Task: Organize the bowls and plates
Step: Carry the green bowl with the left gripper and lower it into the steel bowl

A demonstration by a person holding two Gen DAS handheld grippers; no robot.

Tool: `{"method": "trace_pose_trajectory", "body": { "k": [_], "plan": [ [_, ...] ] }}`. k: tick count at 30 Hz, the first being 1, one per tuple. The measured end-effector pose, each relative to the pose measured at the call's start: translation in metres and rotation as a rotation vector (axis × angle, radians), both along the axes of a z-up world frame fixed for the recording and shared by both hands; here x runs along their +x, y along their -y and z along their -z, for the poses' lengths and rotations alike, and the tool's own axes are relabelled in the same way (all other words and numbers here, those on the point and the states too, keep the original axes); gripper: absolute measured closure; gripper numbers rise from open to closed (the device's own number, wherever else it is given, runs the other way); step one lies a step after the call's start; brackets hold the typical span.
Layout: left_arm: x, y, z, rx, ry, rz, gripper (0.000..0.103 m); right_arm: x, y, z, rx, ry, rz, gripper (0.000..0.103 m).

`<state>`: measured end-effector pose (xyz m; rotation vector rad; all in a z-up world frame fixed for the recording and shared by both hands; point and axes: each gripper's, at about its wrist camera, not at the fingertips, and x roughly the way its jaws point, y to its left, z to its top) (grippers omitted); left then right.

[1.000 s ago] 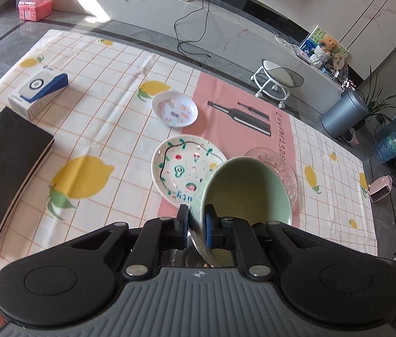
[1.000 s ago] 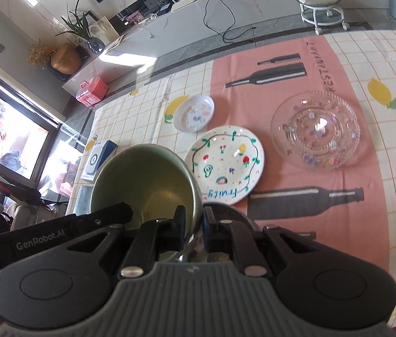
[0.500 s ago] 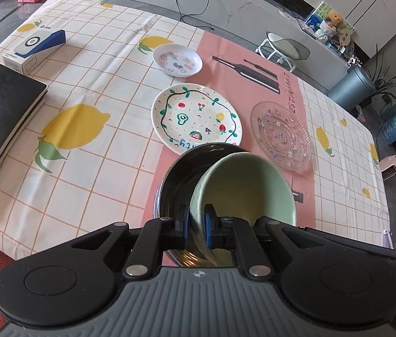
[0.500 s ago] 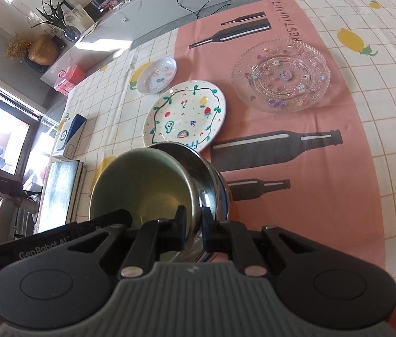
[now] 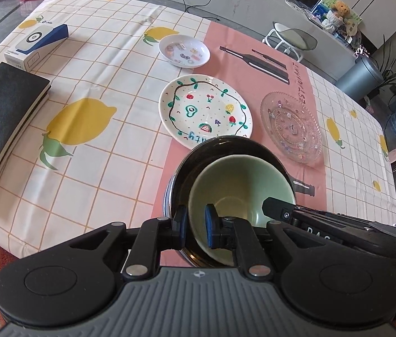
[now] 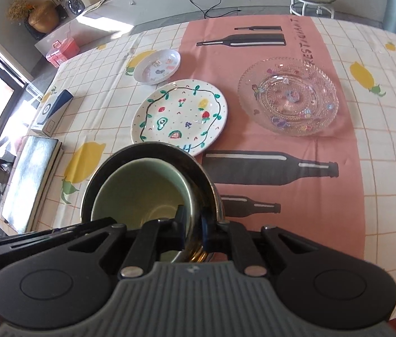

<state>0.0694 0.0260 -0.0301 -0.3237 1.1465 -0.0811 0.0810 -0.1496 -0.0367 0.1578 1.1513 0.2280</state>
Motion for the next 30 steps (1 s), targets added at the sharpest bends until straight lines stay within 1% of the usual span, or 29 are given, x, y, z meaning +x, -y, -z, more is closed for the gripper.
{"method": "trace_pose_trajectory", "body": {
  "k": [2, 8, 10, 14, 16, 19, 24, 25, 28, 30],
  "plan": [
    [0.0, -0.002, -0.004, 0.005, 0.016, -0.008, 0.089, 0.002, -0.006, -0.001, -0.053, 0.017, -0.029, 0.097],
    [0.0, -0.01, -0.008, -0.025, 0.032, -0.028, 0.089, 0.005, -0.013, -0.001, -0.106, 0.027, -0.081, 0.098],
    [-0.001, -0.014, -0.007, -0.047, 0.037, -0.036, 0.085, 0.005, -0.014, -0.001, -0.118, 0.034, -0.098, 0.098],
    [-0.005, -0.019, -0.006, -0.085, 0.048, -0.049, 0.083, 0.007, -0.014, -0.002, -0.122, 0.034, -0.104, 0.097],
    [-0.006, -0.021, -0.007, -0.094, 0.06, -0.049, 0.08, 0.008, -0.013, -0.004, -0.11, 0.034, -0.1, 0.096],
    [-0.007, -0.019, -0.009, -0.094, 0.077, -0.037, 0.074, 0.009, -0.01, -0.006, -0.09, 0.033, -0.095, 0.096],
    [-0.007, -0.019, -0.013, -0.093, 0.096, -0.037, 0.07, 0.009, -0.008, -0.011, -0.065, 0.047, -0.099, 0.094],
    [-0.007, -0.02, -0.013, -0.09, 0.098, -0.04, 0.068, 0.009, -0.009, -0.012, -0.065, 0.057, -0.105, 0.094],
    [-0.006, -0.023, -0.012, -0.09, 0.098, -0.047, 0.067, 0.005, -0.011, -0.019, -0.071, 0.11, -0.125, 0.094],
    [-0.006, -0.024, -0.011, -0.096, 0.097, -0.051, 0.067, 0.004, -0.01, -0.025, -0.075, 0.139, -0.126, 0.091]
  ]
}}
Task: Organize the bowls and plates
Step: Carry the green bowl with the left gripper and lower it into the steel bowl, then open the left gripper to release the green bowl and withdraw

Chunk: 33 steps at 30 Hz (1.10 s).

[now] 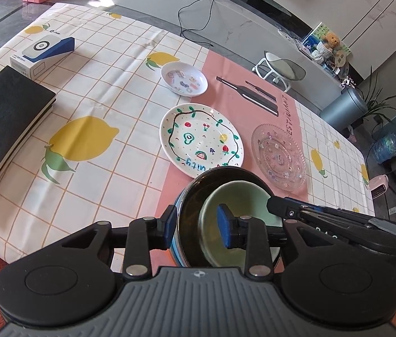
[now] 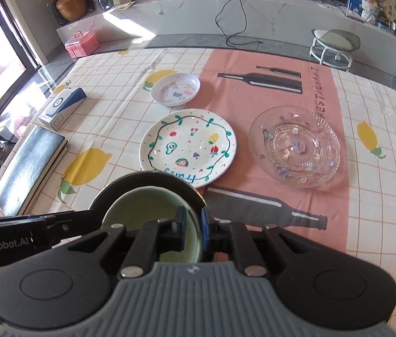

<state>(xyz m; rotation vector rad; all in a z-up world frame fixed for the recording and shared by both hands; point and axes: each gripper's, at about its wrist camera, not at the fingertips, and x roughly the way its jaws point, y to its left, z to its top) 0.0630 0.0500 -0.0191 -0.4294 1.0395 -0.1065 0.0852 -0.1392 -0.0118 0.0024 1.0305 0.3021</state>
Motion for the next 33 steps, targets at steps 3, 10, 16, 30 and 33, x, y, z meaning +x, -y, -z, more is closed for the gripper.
{"method": "trace_pose_trajectory", "body": {
  "k": [3, 10, 16, 30, 33],
  "plan": [
    [-0.001, 0.0, -0.001, -0.005, 0.008, -0.001, 0.067, 0.0, 0.002, -0.006, 0.005, 0.021, 0.005, 0.085],
    [-0.004, -0.002, -0.001, -0.019, 0.037, -0.001, 0.053, -0.004, 0.016, -0.015, 0.067, 0.032, 0.043, 0.076],
    [-0.009, -0.01, 0.01, -0.046, 0.037, -0.031, 0.039, -0.014, 0.039, -0.012, 0.144, 0.012, 0.127, 0.059],
    [-0.011, -0.012, 0.046, -0.178, -0.052, -0.041, 0.045, -0.023, 0.065, 0.052, 0.377, -0.227, 0.289, 0.056],
    [-0.011, -0.012, 0.047, -0.162, -0.056, -0.042, 0.054, -0.022, 0.064, 0.057, 0.428, -0.253, 0.293, 0.063]
  ]
}}
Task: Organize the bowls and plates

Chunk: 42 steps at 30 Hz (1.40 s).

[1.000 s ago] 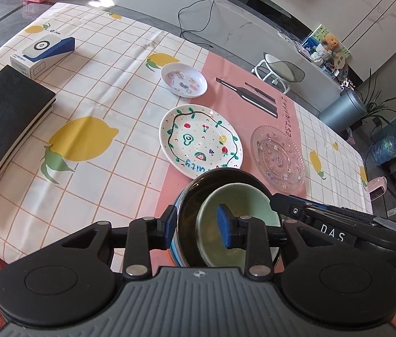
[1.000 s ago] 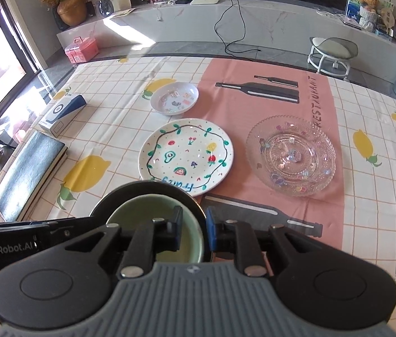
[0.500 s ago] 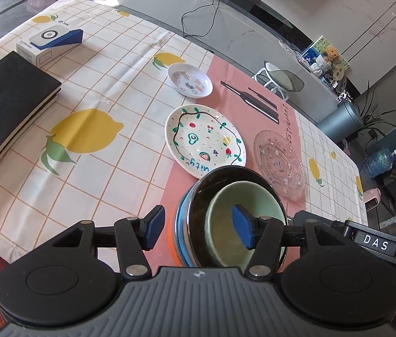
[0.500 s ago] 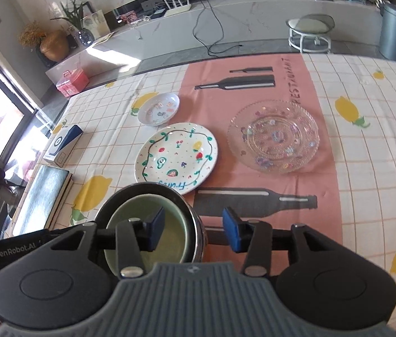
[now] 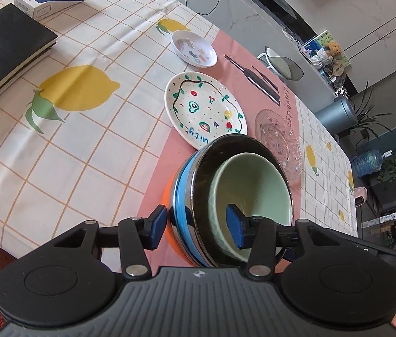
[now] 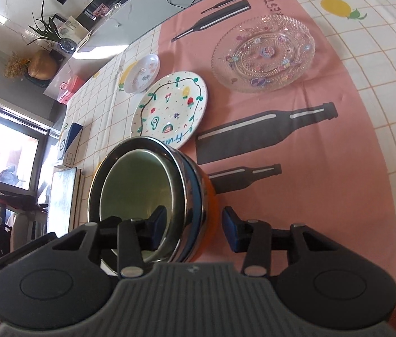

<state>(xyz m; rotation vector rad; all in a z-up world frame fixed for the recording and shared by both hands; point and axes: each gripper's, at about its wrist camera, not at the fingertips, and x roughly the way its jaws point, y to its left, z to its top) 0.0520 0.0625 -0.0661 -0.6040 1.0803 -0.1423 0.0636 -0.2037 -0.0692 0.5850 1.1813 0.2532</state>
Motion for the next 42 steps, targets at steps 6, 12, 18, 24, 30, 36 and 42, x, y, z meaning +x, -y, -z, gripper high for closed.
{"method": "trace_pose_trajectory", "body": {
  "k": [6, 12, 18, 24, 30, 36, 42],
  "plan": [
    [0.002, -0.004, -0.001, 0.018, -0.001, -0.007, 0.058, 0.003, -0.009, 0.0, -0.014, -0.014, -0.002, 0.069],
    [0.005, -0.023, -0.004, 0.049, 0.0, -0.037, 0.059, 0.014, -0.027, 0.001, -0.006, -0.028, -0.027, 0.07],
    [0.01, -0.045, -0.006, 0.079, -0.001, -0.083, 0.06, 0.025, -0.057, 0.002, -0.001, -0.026, -0.065, 0.069],
    [0.014, -0.056, -0.006, 0.086, 0.009, -0.101, 0.06, 0.035, -0.074, 0.001, -0.009, -0.011, -0.072, 0.07],
    [0.014, -0.05, -0.012, 0.139, 0.045, -0.094, 0.059, 0.036, -0.077, 0.0, -0.009, 0.012, -0.087, 0.067],
    [0.004, -0.037, -0.042, 0.221, 0.156, -0.111, 0.05, 0.022, -0.063, -0.03, -0.032, 0.148, -0.117, 0.06],
    [-0.001, 0.005, -0.075, 0.174, 0.328, -0.025, 0.05, -0.001, -0.029, -0.055, -0.1, 0.346, -0.079, 0.056]
  ]
}}
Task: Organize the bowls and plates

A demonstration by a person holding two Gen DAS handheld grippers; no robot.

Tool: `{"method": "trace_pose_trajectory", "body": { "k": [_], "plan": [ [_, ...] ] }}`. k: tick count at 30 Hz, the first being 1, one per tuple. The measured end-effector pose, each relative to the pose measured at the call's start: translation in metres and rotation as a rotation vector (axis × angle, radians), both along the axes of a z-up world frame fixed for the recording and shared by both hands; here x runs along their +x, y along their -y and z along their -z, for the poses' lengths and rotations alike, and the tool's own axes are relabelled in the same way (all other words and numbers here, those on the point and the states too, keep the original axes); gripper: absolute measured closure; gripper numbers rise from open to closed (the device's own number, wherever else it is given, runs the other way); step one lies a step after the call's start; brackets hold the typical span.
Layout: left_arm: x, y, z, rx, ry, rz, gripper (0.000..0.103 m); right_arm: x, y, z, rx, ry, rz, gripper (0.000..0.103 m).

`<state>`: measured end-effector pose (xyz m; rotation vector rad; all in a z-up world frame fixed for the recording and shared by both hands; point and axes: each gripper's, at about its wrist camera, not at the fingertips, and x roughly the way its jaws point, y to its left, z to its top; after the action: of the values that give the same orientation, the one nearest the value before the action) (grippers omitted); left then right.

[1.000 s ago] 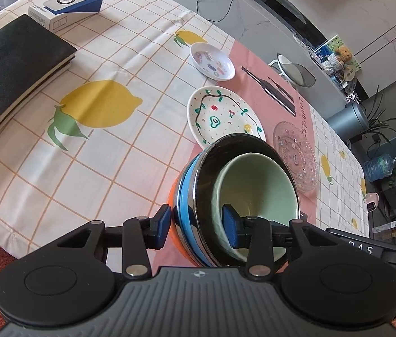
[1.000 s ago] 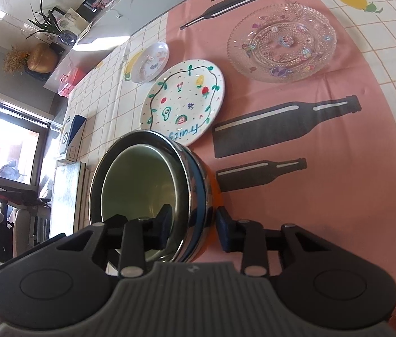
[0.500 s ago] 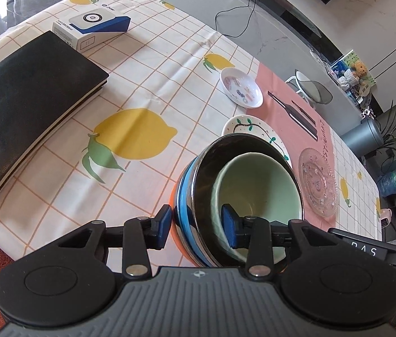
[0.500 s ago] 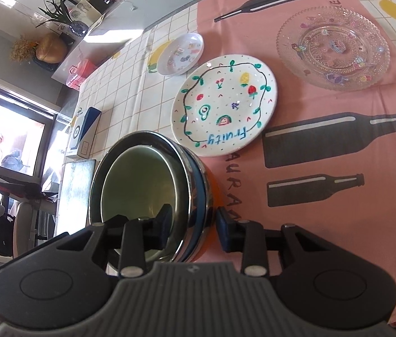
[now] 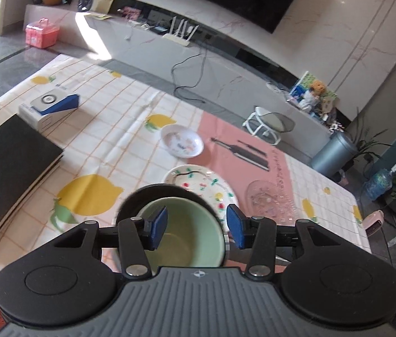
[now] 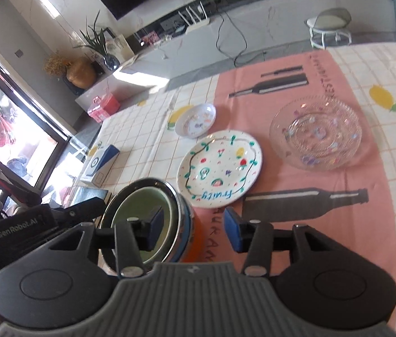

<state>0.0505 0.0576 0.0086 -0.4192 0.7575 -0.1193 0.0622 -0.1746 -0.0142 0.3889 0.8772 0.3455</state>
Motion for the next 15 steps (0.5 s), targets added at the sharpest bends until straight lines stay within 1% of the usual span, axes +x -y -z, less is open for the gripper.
{"method": "trace_pose_trajectory", "body": {
  "k": [2, 3, 5, 6, 7, 8, 12, 14, 15],
  "plan": [
    [0.0, 0.018, -0.002, -0.009, 0.044, 0.043, 0.05, -0.008, 0.015, -0.003, -0.037, 0.075, 0.028, 0.055],
    [-0.001, 0.031, -0.002, -0.001, 0.069, 0.057, 0.049, -0.011, 0.022, -0.004, -0.052, 0.11, 0.039, 0.055],
    [-0.003, 0.053, 0.0, 0.037, 0.116, 0.079, 0.048, -0.018, 0.039, -0.002, -0.063, 0.173, 0.061, 0.054],
    [-0.003, 0.063, 0.002, 0.057, 0.138, 0.096, 0.046, -0.021, 0.049, 0.0, -0.057, 0.194, 0.078, 0.051],
    [-0.003, 0.072, 0.004, 0.07, 0.152, 0.115, 0.044, -0.022, 0.06, 0.002, -0.053, 0.203, 0.098, 0.046],
    [0.0, 0.082, 0.007, 0.082, 0.153, 0.138, 0.043, -0.023, 0.07, 0.004, -0.06, 0.205, 0.119, 0.043],
    [0.008, 0.111, 0.021, 0.096, 0.16, 0.16, 0.04, -0.025, 0.101, 0.013, -0.121, 0.21, 0.189, 0.043],
    [0.011, 0.123, 0.025, 0.095, 0.164, 0.158, 0.03, -0.024, 0.115, 0.015, -0.141, 0.206, 0.22, 0.043],
    [0.012, 0.128, 0.028, 0.092, 0.168, 0.16, 0.022, -0.026, 0.122, 0.017, -0.142, 0.21, 0.234, 0.043]
  ]
}}
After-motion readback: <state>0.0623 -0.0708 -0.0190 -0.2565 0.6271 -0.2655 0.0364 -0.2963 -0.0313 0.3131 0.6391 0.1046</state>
